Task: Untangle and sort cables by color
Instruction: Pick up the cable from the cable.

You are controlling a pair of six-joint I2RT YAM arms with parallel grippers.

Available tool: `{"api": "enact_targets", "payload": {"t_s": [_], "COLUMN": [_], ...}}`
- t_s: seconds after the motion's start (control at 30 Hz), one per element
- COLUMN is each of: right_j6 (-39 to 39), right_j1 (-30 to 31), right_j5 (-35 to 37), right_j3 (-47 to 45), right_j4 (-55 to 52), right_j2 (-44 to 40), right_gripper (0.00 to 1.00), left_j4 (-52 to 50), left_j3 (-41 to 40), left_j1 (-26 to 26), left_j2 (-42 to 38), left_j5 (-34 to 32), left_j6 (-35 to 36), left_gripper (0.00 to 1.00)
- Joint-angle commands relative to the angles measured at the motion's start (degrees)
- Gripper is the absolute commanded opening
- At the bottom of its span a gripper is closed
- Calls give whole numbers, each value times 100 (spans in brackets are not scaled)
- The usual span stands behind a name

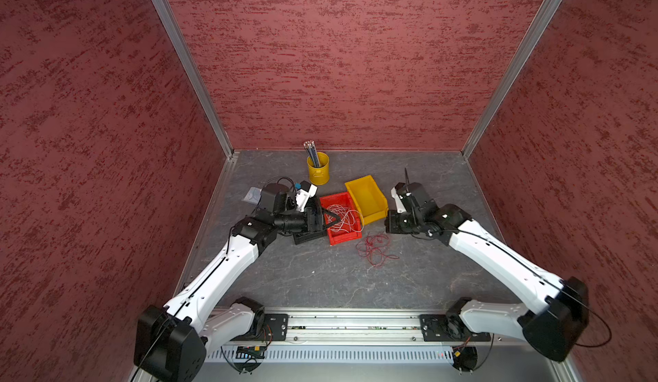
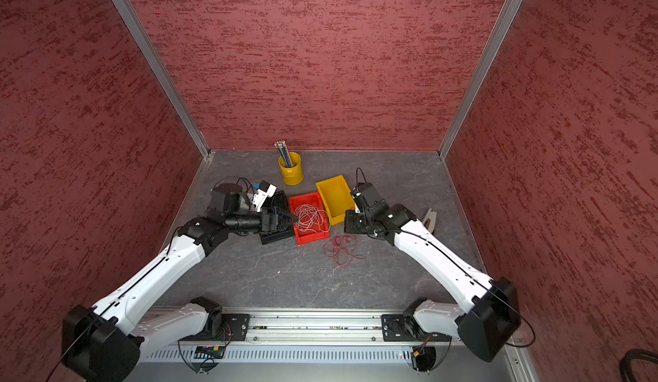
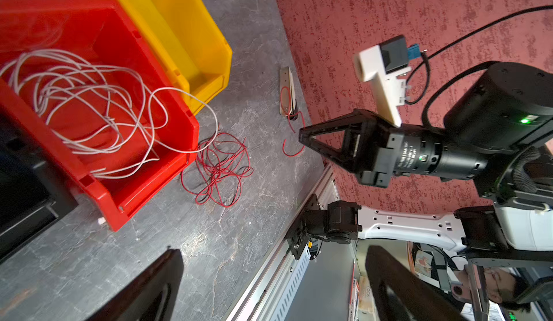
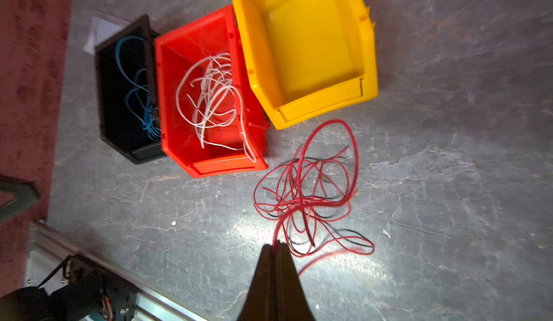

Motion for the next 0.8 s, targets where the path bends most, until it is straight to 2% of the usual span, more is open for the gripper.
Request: {"api": "enact_targets", "payload": {"t_s": [0.0,0.17,0.37,0.6,0.77], "right_j6": [-8,-43,-162,-378,-497], "right_j1": [38,28,28,-33,-110], "right_j5": [452,604,402,-427,-919], "right_j3": [481,1182,2067,2712,3061], "right_j4": [-562,-981,-1050,-679,-497], "right_j2": [-429,-760,-630,175,847], "right_gripper": [0,0,0,0,0], "left_j4": [868,1357,1423,1250,1079], "left_j3": [-228,-234,-137,-42,-26], "left_j1": [-120,-295,-486,-454,-378], "left_j2": [-342,-517,-509,-334,-359], "left_j5": [39,-66,-136,-181,-464], "left_j6": [190,219,576,422,304], "left_gripper": [100,100,100,100,100]}}
